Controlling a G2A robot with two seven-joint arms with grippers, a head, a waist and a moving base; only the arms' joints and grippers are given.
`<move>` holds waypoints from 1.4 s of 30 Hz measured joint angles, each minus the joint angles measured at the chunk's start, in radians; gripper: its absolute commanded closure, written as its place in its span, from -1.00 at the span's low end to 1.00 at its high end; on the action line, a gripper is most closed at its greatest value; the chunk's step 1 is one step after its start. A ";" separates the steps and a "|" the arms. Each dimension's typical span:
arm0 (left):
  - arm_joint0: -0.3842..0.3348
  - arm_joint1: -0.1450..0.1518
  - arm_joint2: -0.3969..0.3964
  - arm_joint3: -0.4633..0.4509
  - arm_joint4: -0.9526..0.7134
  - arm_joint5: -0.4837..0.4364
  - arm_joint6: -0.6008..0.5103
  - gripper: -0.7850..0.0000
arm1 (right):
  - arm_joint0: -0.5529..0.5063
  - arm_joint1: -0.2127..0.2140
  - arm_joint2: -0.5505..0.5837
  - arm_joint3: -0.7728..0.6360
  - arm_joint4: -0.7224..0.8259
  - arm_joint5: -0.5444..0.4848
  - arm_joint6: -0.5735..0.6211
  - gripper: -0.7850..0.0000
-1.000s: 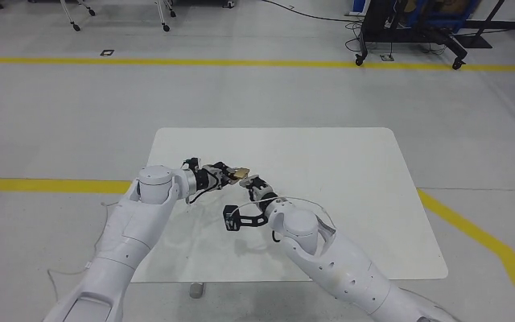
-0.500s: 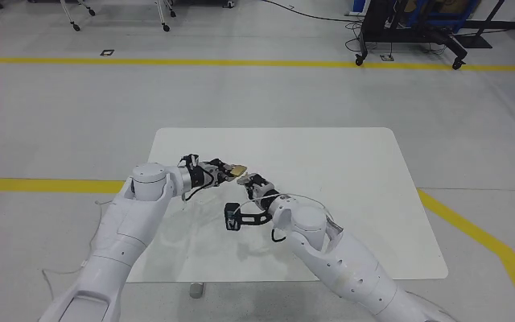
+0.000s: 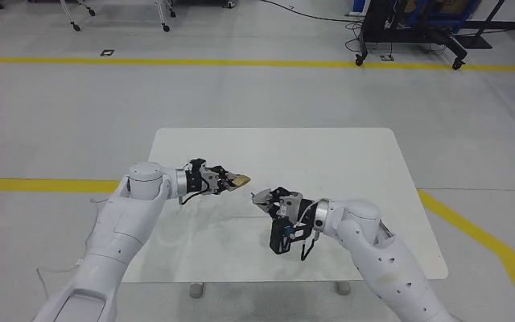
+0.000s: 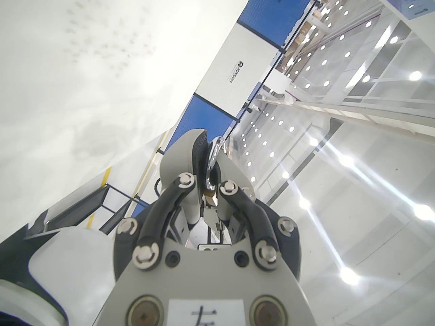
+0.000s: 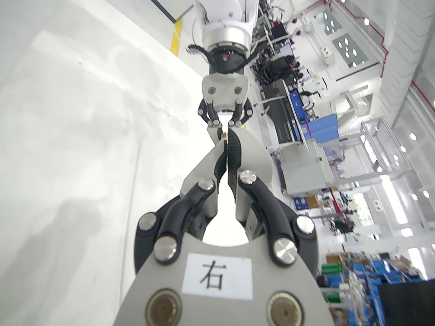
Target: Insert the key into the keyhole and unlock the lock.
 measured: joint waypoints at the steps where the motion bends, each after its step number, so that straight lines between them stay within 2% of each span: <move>1: -0.002 0.000 0.007 0.003 -0.003 0.001 -0.020 1.00 | 0.005 0.003 -0.001 0.010 -0.005 -0.008 -0.023 1.00; 12: -0.028 -0.003 0.057 0.033 -0.007 0.005 -0.113 1.00 | 0.074 0.004 -0.073 0.075 -0.028 0.007 -0.011 1.00; 21: -0.041 -0.002 0.076 0.047 0.004 -0.006 -0.111 1.00 | 0.091 0.008 -0.086 0.097 -0.004 0.022 0.021 1.00; 25: -0.044 -0.001 0.081 0.050 0.004 -0.006 -0.107 1.00 | 0.095 0.014 -0.087 0.107 0.008 0.015 -0.013 1.00; 42: -0.043 0.002 0.100 0.044 -0.016 -0.003 -0.121 1.00 | 0.117 0.027 -0.115 0.128 0.005 0.022 0.013 1.00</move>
